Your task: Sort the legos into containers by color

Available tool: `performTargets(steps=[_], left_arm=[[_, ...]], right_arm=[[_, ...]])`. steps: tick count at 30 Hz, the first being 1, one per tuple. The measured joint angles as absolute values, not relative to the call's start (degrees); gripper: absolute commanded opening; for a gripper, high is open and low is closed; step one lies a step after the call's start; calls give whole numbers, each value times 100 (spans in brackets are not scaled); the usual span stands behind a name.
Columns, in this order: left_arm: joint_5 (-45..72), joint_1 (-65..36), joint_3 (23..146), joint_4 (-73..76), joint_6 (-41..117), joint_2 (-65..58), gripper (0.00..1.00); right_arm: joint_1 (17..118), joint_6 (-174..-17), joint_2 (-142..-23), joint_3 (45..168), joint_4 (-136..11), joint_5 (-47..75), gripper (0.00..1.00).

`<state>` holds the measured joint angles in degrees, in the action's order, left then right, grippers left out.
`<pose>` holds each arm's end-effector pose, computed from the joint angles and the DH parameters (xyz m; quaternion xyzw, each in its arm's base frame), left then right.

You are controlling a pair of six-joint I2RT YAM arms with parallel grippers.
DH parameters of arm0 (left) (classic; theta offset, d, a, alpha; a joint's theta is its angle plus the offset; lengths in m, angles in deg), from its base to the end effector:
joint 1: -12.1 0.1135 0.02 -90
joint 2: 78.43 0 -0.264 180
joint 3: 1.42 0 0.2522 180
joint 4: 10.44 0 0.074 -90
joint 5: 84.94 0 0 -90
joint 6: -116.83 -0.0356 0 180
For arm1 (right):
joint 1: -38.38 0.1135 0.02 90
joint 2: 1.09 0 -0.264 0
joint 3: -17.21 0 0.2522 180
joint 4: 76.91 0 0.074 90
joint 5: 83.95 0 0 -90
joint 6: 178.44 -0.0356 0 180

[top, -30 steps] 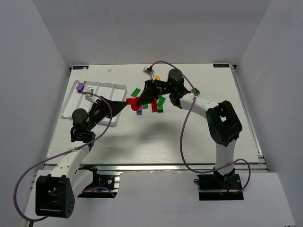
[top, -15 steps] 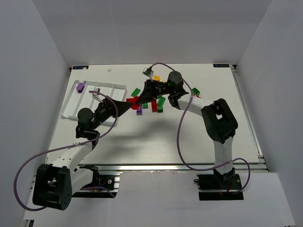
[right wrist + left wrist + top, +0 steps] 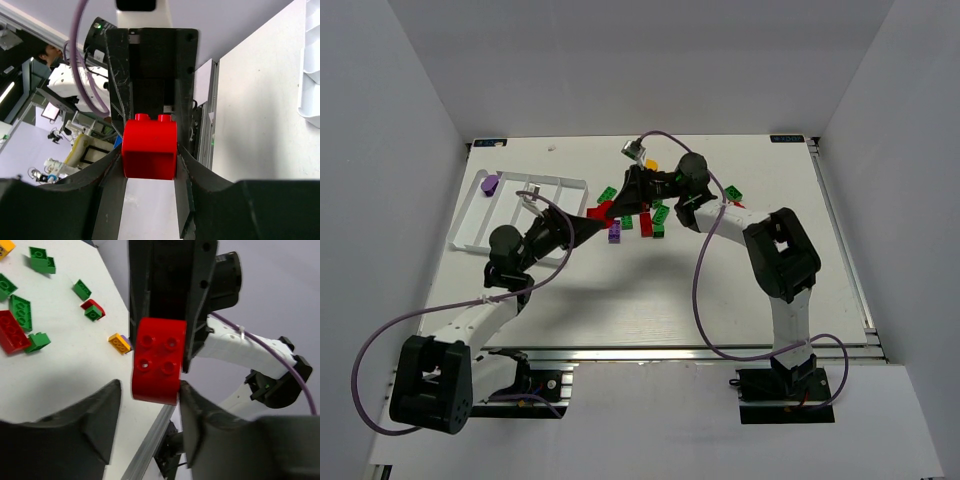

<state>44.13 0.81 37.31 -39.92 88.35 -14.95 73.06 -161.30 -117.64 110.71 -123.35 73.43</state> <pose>0.2236 -0.0675 0.2525 -0.0482 0.6824 -0.5938 0.4236 0.3518 0.2834 0.2857 -0.2887 0.5834 0.7410 0.1653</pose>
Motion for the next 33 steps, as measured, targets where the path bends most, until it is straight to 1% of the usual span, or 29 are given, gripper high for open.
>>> performTargets(steps=[1, 2, 3, 4, 6, 7, 8, 9, 10, 11, 13, 17, 21, 25, 26, 27, 30, 33], left_arm=[[4437, 79, 3751, -4062, 8855, -1460, 46], [4457, 72, 3764, -4124, 8900, -1429, 42], [4498, 72, 3769, -4204, 8942, -1388, 38], [4522, 72, 3769, -4309, 8992, -1357, 26], [4553, 75, 3769, -4451, 9084, -1241, 10], [4566, 75, 3769, -4528, 9132, -1200, 5], [4579, 72, 3769, -4602, 9167, -1156, 0], [4594, 72, 3769, -4670, 9213, -1121, 0], [4601, 72, 3769, -4694, 9250, -1106, 0], [4605, 72, 3771, -4694, 9268, -1106, 0], [4605, 72, 3832, -4576, 9206, -1132, 0], [4590, 107, 4201, -3787, 8754, -1333, 0], [4522, 374, 4643, -2716, 8070, -1585, 0], [4238, 1063, 5132, -1420, 7303, -1738, 0], [4114, 1268, 5257, -1096, 7091, -1744, 0], [3941, 1443, 5362, -823, 6903, -1744, 0], [3255, 1814, 5860, 250, 6269, -1550, 0], [2485, 1897, 6551, 1081, 5755, -986, 0]], right_arm=[[7306, -16165, -11781, 11069, -12344, 7334, 0], [7304, -16198, -11797, 11071, -12353, 7330, 0], [7297, -16211, -11816, 11069, -12394, 7325, 3], [7288, -16229, -11825, 11069, -12436, 7316, 15], [7280, -16274, -11838, 11069, -12501, 7308, 35], [7271, -16307, -11845, 11069, -12530, 7308, 53], [7262, -16351, -11849, 11069, -12562, 7310, 61], [7260, -16377, -11853, 11069, -12610, 7312, 70], [7264, -16406, -11856, 11069, -12656, 7316, 85], [7264, -16423, -11856, 11069, -12696, 7327, 89], [7262, -16390, -11858, 11069, -12770, 7343, 89], [7218, -16139, -11858, 11069, -12678, 7380, 89], [7000, -15459, -11858, 11071, -12099, 7406, 89], [6633, -14231, -11858, 11146, -10818, 7364, 89], [6561, -13518, -11856, 11183, -10117, 7312, 89], [6480, -13378, -11856, 11257, -9977, 7286, 89], [6294, -11650, -11755, 11456, -8455, 7048, 89], [6272, -9962, -11445, 11480, -7175, 6895, 90]])
